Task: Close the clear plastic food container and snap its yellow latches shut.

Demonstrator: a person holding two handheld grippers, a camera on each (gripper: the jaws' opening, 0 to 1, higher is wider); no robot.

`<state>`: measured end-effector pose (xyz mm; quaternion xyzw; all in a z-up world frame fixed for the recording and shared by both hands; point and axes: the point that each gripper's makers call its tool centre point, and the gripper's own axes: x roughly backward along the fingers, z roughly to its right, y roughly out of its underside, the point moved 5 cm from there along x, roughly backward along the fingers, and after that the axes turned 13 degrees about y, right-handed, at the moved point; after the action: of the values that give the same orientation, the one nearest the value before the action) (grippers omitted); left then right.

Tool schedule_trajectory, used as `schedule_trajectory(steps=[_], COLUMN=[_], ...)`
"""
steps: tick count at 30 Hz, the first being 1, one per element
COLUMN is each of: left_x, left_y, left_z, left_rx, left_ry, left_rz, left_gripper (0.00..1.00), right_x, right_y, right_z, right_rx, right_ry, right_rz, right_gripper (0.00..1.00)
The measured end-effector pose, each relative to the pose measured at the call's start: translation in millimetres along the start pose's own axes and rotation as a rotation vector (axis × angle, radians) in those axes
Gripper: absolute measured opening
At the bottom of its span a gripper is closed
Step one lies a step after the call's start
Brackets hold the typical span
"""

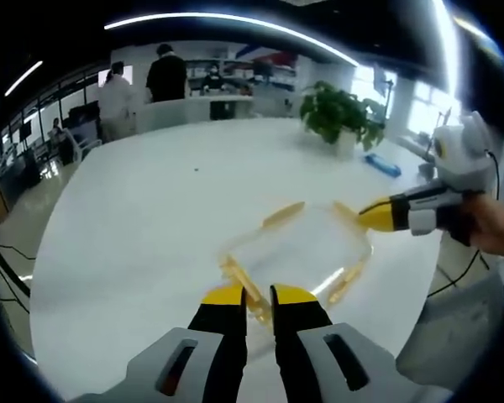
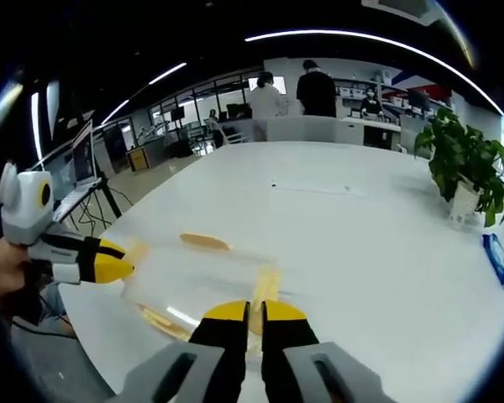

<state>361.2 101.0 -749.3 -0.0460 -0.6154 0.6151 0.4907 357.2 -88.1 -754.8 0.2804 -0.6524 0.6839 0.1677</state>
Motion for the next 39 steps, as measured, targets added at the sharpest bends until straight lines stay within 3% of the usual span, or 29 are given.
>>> schedule_trajectory(steps=[39], left_x=[-21.5], left_y=[-4.7], left_z=[7.4], left_rx=[-0.006], left_ry=[0.04], left_rz=[-0.029], left_gripper=[0.08], right_x=[-6.2], right_y=[1.8], right_z=[23.7], right_rx=[-0.026], right_ry=[0.02], right_rz=[-0.021], right_gripper=[0.0])
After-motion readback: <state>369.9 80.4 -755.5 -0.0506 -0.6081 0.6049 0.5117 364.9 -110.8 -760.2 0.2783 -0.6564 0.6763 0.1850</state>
